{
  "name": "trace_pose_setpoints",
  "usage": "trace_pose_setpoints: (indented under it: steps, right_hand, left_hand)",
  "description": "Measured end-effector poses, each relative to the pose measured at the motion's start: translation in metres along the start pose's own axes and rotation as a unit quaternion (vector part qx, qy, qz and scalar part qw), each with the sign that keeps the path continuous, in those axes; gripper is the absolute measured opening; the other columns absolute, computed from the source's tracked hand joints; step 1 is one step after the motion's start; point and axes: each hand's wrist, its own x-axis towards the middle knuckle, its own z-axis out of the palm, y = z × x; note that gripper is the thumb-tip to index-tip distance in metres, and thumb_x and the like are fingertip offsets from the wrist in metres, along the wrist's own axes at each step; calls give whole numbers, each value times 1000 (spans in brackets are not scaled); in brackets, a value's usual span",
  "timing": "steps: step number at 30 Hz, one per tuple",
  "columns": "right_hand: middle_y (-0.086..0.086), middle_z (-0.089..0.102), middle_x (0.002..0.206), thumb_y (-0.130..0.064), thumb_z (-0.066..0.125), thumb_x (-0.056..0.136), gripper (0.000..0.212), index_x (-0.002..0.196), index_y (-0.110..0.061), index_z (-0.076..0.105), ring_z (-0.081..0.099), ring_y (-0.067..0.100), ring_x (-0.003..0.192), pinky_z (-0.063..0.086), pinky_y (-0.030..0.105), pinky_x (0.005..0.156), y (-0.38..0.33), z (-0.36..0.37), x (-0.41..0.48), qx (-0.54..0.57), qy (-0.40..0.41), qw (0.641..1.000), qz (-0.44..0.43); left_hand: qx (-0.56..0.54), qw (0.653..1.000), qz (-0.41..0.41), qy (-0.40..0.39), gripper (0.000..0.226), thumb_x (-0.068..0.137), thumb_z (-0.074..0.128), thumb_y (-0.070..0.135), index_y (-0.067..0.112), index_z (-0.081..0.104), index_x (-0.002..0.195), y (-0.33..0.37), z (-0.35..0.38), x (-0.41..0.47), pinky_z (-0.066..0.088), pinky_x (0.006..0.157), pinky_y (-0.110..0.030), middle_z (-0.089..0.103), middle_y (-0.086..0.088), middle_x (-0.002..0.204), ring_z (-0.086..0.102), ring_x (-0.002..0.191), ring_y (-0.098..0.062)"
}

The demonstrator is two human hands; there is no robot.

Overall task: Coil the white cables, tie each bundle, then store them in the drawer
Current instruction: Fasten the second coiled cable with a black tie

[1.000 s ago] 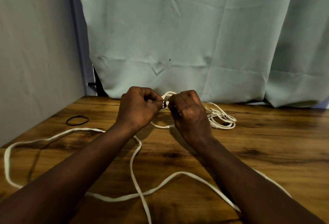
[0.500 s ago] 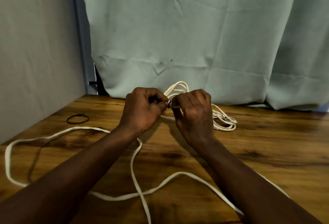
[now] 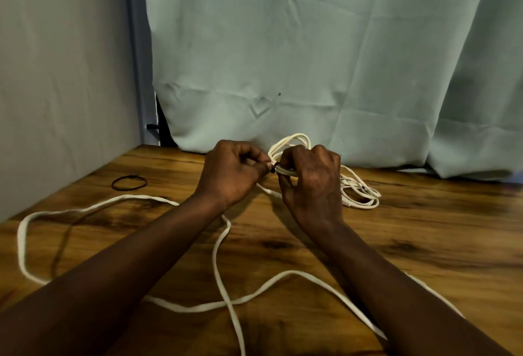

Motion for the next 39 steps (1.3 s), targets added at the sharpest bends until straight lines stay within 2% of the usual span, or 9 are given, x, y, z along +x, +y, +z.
trace_pose_setpoints:
  steps: [3, 7, 13, 17, 22, 25, 31, 37, 39]
  right_hand:
    - [8, 67, 90, -2, 82, 73, 33, 99, -11, 64, 57, 31, 87, 35, 37, 78, 1, 1, 0, 2, -8, 1000, 7]
    - [8, 67, 92, -3, 81, 75, 33, 101, -12, 63, 57, 31, 89, 29, 31, 78, 2, 3, -2, 11, -22, 1000, 11]
    - [3, 64, 93, -6, 80, 77, 38, 102, -20, 56, 55, 24, 91, 31, 26, 77, 3, 3, -1, 68, -44, 996, 28]
    - [1, 64, 97, -10, 79, 79, 41, 105, -27, 52, 58, 25, 95, 37, 26, 74, 6, 5, -1, 102, -69, 991, 60]
    - [-5, 64, 96, -14, 81, 80, 50, 105, -38, 45, 58, 21, 95, 42, 29, 72, 5, 6, -1, 134, -82, 984, 88]
    - [-6, 64, 96, -14, 81, 81, 56, 102, -45, 39, 60, 19, 95, 47, 31, 75, 4, 5, -2, 142, -83, 982, 92]
    - [-8, 65, 94, -10, 81, 80, 48, 106, -31, 47, 61, 17, 90, 52, 37, 75, 0, 6, -4, 152, -84, 982, 79]
    - [-11, 66, 89, -4, 82, 78, 45, 105, -24, 53, 65, 11, 84, 54, 31, 72, 0, 0, 0, 188, -77, 974, 102]
    - [-10, 68, 90, -4, 83, 77, 47, 107, -23, 53, 68, 10, 86, 56, 31, 73, 1, -2, 2, 195, -89, 971, 108]
  left_hand:
    - [22, 1000, 16, -16, 5, 85, 79, 13, 18, 81, 84, -1, 0, 0, 59, 70, -28, 77, 5, 76, 73, 73, -15]
    - [87, 994, 57, -20, 9, 88, 76, 14, 22, 80, 86, -2, 2, -4, 48, 63, -12, 75, 13, 77, 68, 70, 0]
    - [135, 985, 109, -13, 6, 85, 78, 18, 23, 79, 88, -8, -4, -2, 59, 73, -35, 75, 9, 78, 69, 72, -6]
    - [151, 980, 127, -21, 8, 84, 77, 20, 25, 78, 90, -9, -7, -1, 58, 73, -34, 75, 10, 77, 69, 73, -4]
    - [89, 993, 75, -21, 9, 79, 81, 12, 20, 79, 83, -9, -7, -1, 51, 63, -20, 73, 7, 70, 64, 61, 1]
    - [61, 996, 31, -56, 8, 81, 82, 12, 18, 79, 85, -11, -10, 3, 51, 65, -21, 75, 5, 73, 67, 65, -3]
    - [130, 986, 65, -76, 9, 84, 81, 13, 21, 79, 87, -8, -15, 4, 46, 62, -12, 72, 11, 72, 65, 67, -3]
    - [142, 982, 107, -70, 21, 80, 83, 8, 25, 75, 87, -5, -16, 2, 48, 63, -10, 71, 10, 72, 66, 68, -4]
    - [134, 982, 113, -74, 27, 79, 83, 7, 26, 70, 93, -5, -17, 3, 52, 64, -16, 71, 8, 74, 66, 69, -6]
